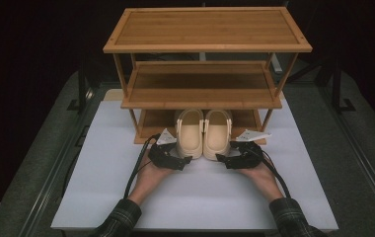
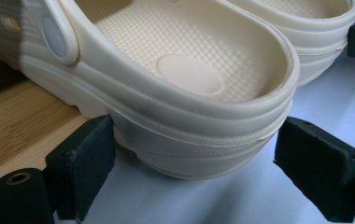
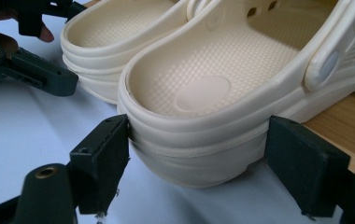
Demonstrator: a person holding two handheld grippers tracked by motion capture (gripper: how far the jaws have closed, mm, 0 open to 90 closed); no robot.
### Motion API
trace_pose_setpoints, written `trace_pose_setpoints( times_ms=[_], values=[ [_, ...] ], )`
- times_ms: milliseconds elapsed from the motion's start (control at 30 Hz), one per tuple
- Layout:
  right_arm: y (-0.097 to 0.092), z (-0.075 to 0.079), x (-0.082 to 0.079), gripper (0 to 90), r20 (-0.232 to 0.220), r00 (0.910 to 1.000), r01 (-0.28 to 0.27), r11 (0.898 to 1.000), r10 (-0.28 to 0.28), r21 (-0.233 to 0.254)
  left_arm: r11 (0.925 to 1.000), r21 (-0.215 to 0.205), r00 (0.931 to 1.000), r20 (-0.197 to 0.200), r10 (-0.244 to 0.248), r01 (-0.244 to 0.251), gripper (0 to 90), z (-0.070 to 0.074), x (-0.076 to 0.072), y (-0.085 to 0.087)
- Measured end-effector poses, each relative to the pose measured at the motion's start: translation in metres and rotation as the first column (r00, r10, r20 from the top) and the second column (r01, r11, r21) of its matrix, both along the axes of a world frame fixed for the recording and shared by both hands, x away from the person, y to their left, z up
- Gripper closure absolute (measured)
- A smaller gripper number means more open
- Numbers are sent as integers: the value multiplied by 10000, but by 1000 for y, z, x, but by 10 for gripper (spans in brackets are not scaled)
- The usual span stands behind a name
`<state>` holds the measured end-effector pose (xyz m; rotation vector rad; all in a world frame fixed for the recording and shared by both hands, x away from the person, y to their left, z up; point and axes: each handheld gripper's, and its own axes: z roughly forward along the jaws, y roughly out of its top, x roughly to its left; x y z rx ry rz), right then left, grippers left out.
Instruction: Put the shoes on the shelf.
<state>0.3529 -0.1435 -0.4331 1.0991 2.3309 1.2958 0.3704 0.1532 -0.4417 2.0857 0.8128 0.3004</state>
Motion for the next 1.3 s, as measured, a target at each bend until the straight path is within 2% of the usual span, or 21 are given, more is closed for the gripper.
trace_pose_setpoints(
  times_ms=[33,100,200,333,433,767,833,900,933,967,1033,1067,1100,1133,1300],
  values=[
    [1,1,1,224,-9,10000,10,10000,-10,-5,10000,54,10000,-38,-27,27,136,1,1,0],
    [2,2,2,228,47,10000,24,10000,-24,7,9997,-237,9999,-135,3,-6,139,2,3,2],
    [2,4,8,228,-89,10000,-32,10000,32,-45,9998,-211,9996,-280,7,-13,141,1,7,2],
    [2,4,14,231,-37,10000,35,9997,-35,228,10000,-90,9996,-277,-4,1,143,2,13,3],
    [4,6,21,230,-28,10000,-15,10000,15,97,9999,-67,9994,-346,80,-82,143,3,19,2],
    [8,9,53,226,-93,9999,79,9998,-77,169,9998,-10,9992,-366,187,-188,149,3,46,3],
    [10,10,59,225,-34,9998,203,9997,-203,107,9997,129,9992,-333,214,-210,154,3,51,3],
    [13,11,63,226,-242,9992,318,9994,-316,104,9998,93,9993,-319,188,-185,154,2,57,5],
    [13,9,69,226,390,9992,62,10000,-61,-30,9997,62,9992,-308,253,-252,154,2,60,5],
    [15,9,71,226,327,9994,151,9999,-151,16,9992,11,9987,-324,388,-388,153,1,61,5],
    [15,5,75,228,358,9991,215,9997,-217,75,9993,272,9995,-160,270,-265,154,1,67,5],
    [16,4,75,228,140,9991,389,9992,-390,97,9989,424,9997,-100,207,-203,153,1,69,6],
    [15,2,77,229,185,9991,391,9990,-394,195,9985,520,9998,-132,159,-152,153,2,71,6],
    [14,0,80,229,420,9988,252,9995,-260,200,9985,528,9998,-119,137,-130,153,2,73,6],
    [13,-2,80,229,424,9988,227,9995,-235,212,9986,511,9998,-162,105,-96,151,1,73,6]
  ],
)
